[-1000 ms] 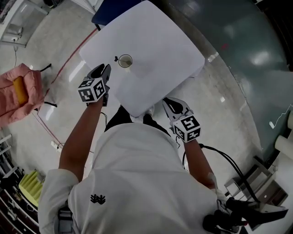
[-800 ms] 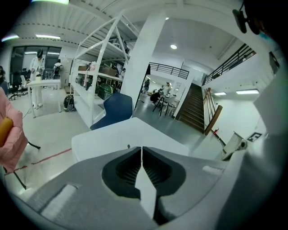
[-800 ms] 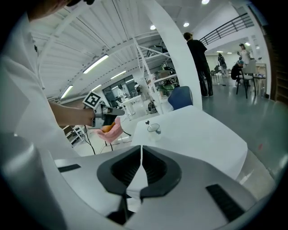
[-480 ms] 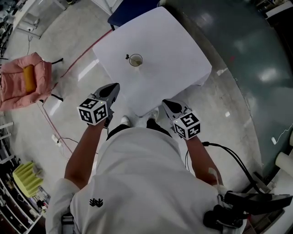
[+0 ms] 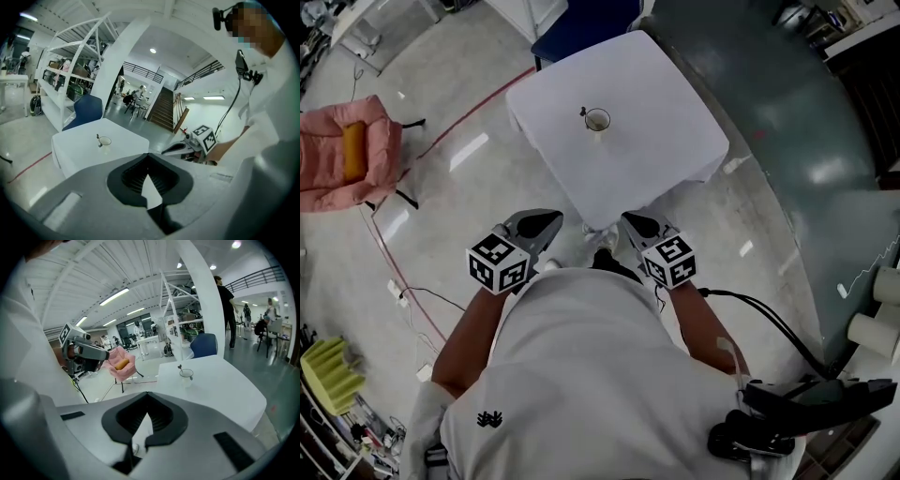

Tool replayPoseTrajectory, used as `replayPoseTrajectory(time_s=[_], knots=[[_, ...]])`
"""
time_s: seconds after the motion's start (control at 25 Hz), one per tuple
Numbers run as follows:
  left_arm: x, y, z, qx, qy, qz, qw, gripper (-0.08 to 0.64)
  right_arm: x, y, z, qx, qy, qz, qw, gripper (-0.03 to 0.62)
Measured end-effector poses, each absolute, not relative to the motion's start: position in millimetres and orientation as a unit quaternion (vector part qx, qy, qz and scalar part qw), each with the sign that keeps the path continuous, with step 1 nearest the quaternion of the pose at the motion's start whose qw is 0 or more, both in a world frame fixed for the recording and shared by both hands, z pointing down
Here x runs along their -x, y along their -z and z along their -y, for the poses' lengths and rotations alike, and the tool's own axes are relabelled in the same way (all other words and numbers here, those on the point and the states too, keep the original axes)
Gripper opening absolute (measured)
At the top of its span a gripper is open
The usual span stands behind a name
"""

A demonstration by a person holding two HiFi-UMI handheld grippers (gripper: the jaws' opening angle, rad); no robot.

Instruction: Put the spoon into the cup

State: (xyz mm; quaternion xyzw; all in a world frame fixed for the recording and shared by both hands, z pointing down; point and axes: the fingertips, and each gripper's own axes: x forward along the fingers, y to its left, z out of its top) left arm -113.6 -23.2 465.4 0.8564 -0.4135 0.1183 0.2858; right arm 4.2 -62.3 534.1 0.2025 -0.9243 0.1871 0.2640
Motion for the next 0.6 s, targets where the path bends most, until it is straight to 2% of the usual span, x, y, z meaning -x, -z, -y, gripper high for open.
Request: replayPoseTrajectory(time_s=[0.28,0.6], knots=[[156.8,-461.8,-82.3,-0.864,-0.125,0.394,0.287,0.011,51.1,-515.2,-20.5,-0.191,-0.162,0.934,0.253,0.009],[174.6,-469.8,-136.4,-0.868,-0.11,0.387,0.291,0.011,73.9,-523.1,-99.9,-0.181,-0.165,0.935,0.257,0.009]])
